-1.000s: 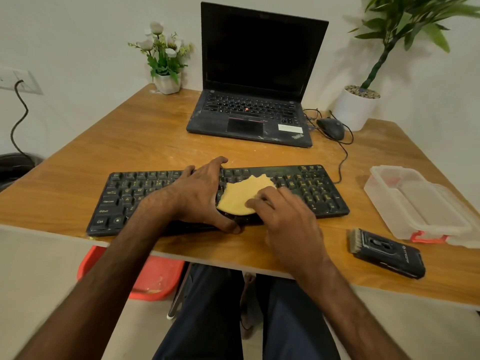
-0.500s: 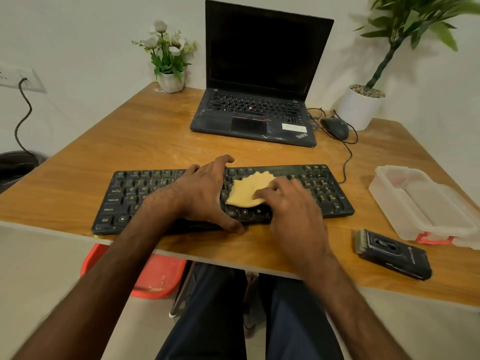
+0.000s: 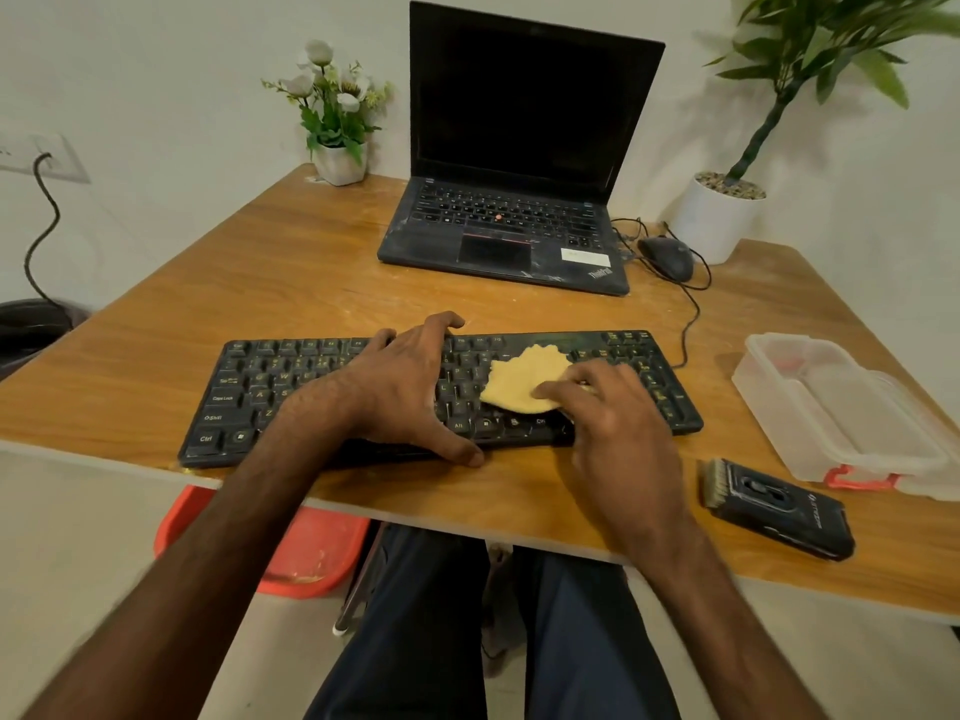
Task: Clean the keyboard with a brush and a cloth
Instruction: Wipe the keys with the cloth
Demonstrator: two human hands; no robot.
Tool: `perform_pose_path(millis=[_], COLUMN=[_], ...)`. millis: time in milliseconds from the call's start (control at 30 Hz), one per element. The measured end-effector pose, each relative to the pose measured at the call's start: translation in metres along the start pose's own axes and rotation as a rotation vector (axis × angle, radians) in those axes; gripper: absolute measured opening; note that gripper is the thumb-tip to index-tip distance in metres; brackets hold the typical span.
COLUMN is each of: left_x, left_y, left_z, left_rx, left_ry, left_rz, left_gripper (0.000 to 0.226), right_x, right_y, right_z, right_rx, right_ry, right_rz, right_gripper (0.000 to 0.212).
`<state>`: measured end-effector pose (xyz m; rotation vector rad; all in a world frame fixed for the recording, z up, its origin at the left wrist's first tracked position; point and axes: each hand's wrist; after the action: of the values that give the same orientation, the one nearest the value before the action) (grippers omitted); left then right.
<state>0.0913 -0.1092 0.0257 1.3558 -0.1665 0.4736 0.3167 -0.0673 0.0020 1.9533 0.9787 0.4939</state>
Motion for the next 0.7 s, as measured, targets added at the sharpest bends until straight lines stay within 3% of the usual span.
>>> perform_pose_path(millis=[67,200,467,567,633,700], left_x=[-0.001,-0.007,0.001,-0.003,-0.006,-0.006], left_y=[0.000,-0.002,0.000,-0.001,-0.002,-0.002], left_z=[-0.001,-0.005,0.001,-0.002,-0.004,-0.005], left_rx=[0.002,0.003,0.011,0.008,0.005,0.009], left_ry=[-0.009,-0.046,-0.006,-0.023,-0.038,-0.041], left_rz=[-0.002,-0.018,0.003,0.001,-0.005,-0.009], left_gripper=[0.141,0.145,0.138,0.143,0.150,0.150], right_x=[-0.003,-0.036,-0.006,-0.025,-0.037,-0.035], right_y=[0.001,-0.005,0.009,0.005,0.000,0.001], right_z=[0.001,0.015,0.010,0.008,0.016,0.020], right_rx=[0.061,0.037,0.047,0.107,0.031,-0.011], right_ry=[0.016,0.265,-0.083,0.019,0.144,0.124], right_rz=[-0.029,-0.041,-0.010,-0.054,-0.048,-0.040], right_gripper=[0.036,0.037,0.043,0.038,0.036,0.037])
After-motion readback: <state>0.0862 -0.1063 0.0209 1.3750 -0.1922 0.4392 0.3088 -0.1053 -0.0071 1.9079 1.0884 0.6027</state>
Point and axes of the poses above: each hand's wrist, its own z-axis away from the middle knuckle, its own y-axis out of the back of the hand, x = y × z, and after that the axes turned 8 degrees about y, right-handed
